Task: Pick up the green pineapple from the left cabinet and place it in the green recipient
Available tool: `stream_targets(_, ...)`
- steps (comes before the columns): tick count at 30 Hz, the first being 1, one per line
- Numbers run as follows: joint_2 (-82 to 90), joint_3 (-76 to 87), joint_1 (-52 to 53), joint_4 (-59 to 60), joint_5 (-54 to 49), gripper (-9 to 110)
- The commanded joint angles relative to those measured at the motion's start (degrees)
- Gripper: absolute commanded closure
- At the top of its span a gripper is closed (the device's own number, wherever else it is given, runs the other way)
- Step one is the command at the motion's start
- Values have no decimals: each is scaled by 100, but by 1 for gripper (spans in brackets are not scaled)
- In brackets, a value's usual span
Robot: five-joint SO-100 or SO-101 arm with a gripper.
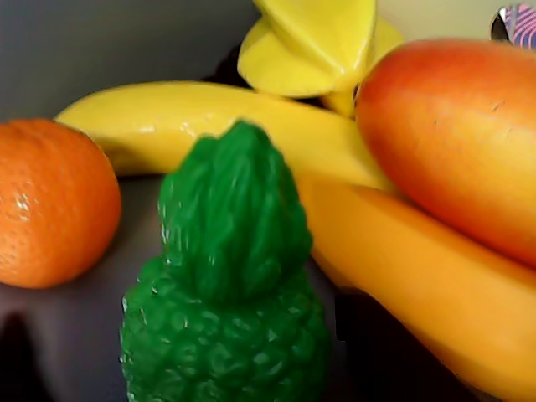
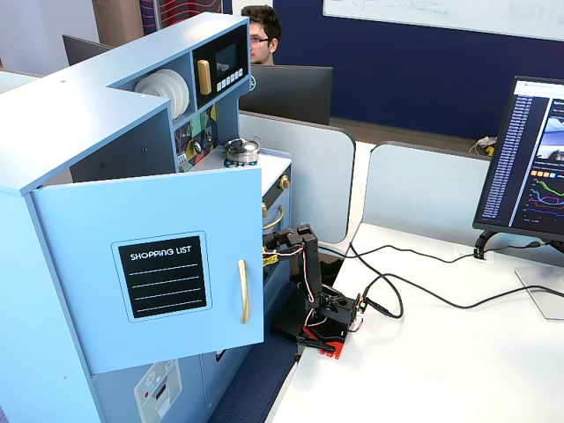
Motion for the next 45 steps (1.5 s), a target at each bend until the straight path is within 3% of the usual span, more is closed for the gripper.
stream_targets(1,-26,-580,-79,97,-281,96)
stream_targets(2,-44,-606,-79,105,-360,101)
stream_targets(7,62,-729,-79,114,-272,101)
stream_targets(10,624,-475,-70,545,-773,101)
stream_targets(14,2312,703,-105,1652,-1740,101)
stream_targets(23,6135,2593,-246,3850,-2004,101)
stream_targets(31,7409,2619,1169,5449,-2145,101)
stream_targets(38,6979,2347,3542,5010,-1503,101)
stream_targets(45,5054,1345,4386,3313,-545,101)
